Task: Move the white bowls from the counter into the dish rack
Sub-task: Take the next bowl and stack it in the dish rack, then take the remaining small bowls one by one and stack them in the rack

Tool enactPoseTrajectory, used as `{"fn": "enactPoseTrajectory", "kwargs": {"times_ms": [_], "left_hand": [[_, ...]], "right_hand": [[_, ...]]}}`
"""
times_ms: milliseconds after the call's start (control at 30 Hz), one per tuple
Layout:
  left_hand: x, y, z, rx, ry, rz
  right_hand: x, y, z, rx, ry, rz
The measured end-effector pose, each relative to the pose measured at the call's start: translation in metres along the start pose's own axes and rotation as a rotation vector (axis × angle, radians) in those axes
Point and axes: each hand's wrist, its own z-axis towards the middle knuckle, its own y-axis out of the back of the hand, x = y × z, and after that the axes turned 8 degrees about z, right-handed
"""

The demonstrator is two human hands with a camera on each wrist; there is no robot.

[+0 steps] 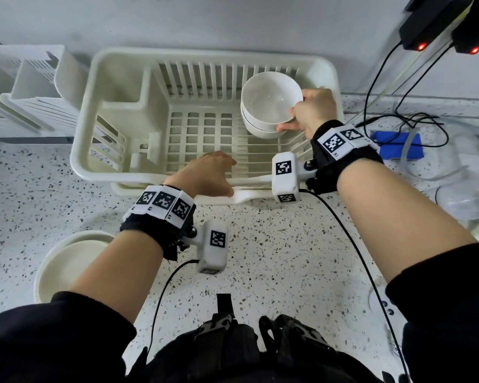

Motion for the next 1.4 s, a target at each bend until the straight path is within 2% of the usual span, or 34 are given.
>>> {"fn": "enactPoseTrajectory", "kwargs": {"times_ms": [300, 433, 667, 800, 933, 1133, 1267, 1400], "left_hand": [[0.001, -0.002, 0.000, -0.015, 0.007, 0.017], [-0.003, -0.004, -0.004, -0.102, 0.028, 0.021], [-0.011, -0.008, -0.036, -0.270, 0.072, 0.052], [-0.016, -0.017, -0.075, -0.451, 0.093, -0.040], [-0.015, -0.032, -0.113, -0.597, 0.106, -0.113], [0.012, -0.056, -0.165, -0.681, 0.119, -0.198], [0.039, -0.070, -0.201, -0.709, 0.204, -0.253], [0.083, -0.091, -0.240, -0.667, 0.303, -0.325]], "right_hand": [[-0.001, 0.001, -0.002, 0.009, -0.025, 0.036], [-0.001, 0.006, -0.013, 0.025, -0.028, 0.068], [-0.013, 0.023, -0.052, 0.011, 0.163, 0.103], [-0.028, 0.029, -0.092, -0.007, 0.303, 0.082], [-0.039, 0.027, -0.143, 0.101, 0.406, 0.076], [-0.064, -0.003, -0.210, 0.299, 0.520, -0.052], [-0.085, -0.042, -0.242, 0.357, 0.558, -0.224], [-0.106, -0.085, -0.275, 0.411, 0.576, -0.399]]}}
